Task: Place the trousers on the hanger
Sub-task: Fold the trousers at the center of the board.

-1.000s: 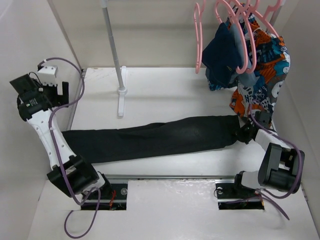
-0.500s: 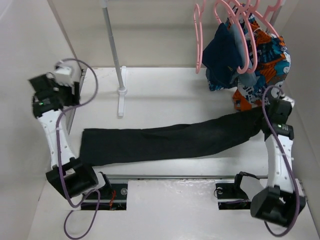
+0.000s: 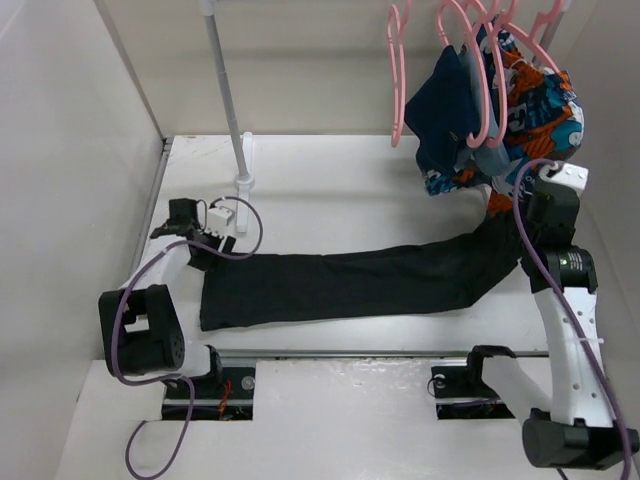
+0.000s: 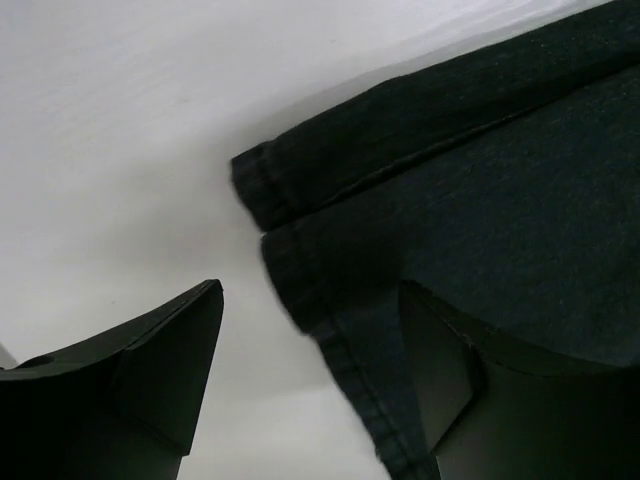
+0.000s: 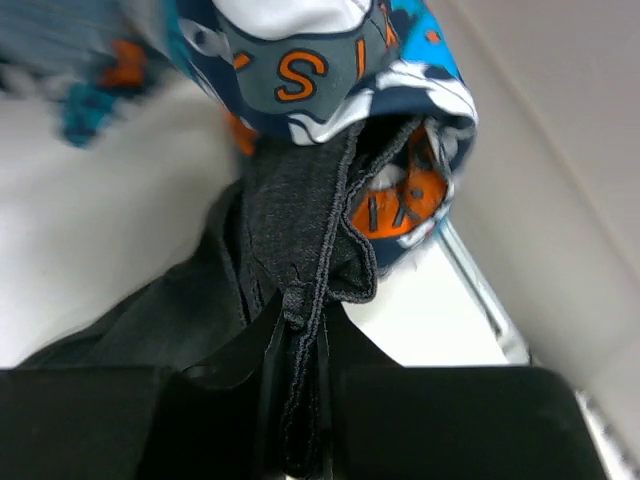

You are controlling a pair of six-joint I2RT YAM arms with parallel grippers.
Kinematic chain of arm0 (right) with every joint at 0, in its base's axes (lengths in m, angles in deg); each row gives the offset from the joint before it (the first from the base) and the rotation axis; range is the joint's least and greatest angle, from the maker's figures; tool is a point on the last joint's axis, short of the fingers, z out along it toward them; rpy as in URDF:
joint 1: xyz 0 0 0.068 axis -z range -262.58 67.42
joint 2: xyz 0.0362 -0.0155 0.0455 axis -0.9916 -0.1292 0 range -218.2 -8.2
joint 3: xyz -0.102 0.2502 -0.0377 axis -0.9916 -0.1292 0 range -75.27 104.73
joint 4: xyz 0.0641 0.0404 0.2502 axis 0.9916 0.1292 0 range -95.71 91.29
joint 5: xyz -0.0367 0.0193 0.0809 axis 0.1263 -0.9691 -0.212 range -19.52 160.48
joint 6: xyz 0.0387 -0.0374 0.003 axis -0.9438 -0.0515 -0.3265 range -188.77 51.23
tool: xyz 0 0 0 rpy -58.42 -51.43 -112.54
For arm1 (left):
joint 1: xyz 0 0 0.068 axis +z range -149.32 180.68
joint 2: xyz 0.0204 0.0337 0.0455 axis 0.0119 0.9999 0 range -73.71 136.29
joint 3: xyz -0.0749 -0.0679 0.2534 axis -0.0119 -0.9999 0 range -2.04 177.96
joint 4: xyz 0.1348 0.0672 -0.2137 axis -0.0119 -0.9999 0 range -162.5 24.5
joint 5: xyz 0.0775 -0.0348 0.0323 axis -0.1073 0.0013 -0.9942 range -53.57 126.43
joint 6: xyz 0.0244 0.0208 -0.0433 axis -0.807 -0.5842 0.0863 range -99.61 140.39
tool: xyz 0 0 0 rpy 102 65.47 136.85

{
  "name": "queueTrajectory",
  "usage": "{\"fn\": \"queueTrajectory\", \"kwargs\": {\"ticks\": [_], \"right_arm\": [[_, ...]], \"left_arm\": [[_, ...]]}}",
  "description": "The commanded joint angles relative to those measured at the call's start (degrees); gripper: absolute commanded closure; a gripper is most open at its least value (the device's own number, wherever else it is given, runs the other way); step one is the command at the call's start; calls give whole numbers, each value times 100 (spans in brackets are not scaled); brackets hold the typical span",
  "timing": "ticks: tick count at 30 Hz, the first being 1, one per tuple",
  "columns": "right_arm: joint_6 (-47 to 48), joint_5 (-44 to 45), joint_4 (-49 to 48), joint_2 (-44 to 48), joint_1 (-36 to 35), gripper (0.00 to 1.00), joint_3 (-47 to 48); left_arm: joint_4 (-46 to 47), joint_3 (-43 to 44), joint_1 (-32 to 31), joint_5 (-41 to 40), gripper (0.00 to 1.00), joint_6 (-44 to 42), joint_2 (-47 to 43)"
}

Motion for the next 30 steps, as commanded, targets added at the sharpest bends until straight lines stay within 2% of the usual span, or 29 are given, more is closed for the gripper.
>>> {"fn": "queueTrajectory", "kwargs": {"ticks": [1,2,3,5,6,8,9,11,12,13,17,19,21,24,28,30], "right_arm": [[353,980,-338,191,-949,100,809],[353,1505,-277,192,-1282,100,888],[353,1754,-276,192,-1973,100,1054],[353,2159,-206,43,-2645,100,1187],[353,2465,-136,-27,-3309,100,1240],[135,2862,-83,-263,-4094,100,1389],[73,3464,-83,-361,-4551,100,1390],[-94,4474,-83,-746,-6349,100,1547],[-147,4481,-152,-896,-6357,100,1548],[-148,4933,-231,-1028,-6879,100,1609],[-376,5157,-426,-1539,-6920,100,1514],[-1006,5158,-59,-1601,-6754,100,1460],[-1595,4930,468,-1452,-6297,100,1198],[-2002,4166,524,-882,-5604,100,619],[-2002,3103,190,-73,-5110,100,-189],[-2326,2481,251,261,-4987,100,-464]], "left_arm": [[684,-450,-256,-754,32,289,-17],[781,-452,-256,-999,32,350,62],[895,-522,-256,-1115,32,351,150],[957,-583,-256,-1309,34,404,379],[1045,-584,-256,-1423,34,404,379],[1099,-741,-256,-1502,34,456,441],[1160,-742,-256,-1503,34,456,441],[1160,-865,-256,-1503,35,456,441],[1160,-865,-256,-1503,36,404,441],[1212,-944,-256,-1503,36,404,441],[1213,-1058,-309,-1503,38,404,441],[1213,-1111,-309,-1503,38,404,292],[1265,-1111,-309,-1503,38,343,213],[1266,-1164,-309,-1503,38,342,142],[1266,-1164,-309,-1503,37,281,89],[1266,-1112,-309,-1503,36,281,151]]}}
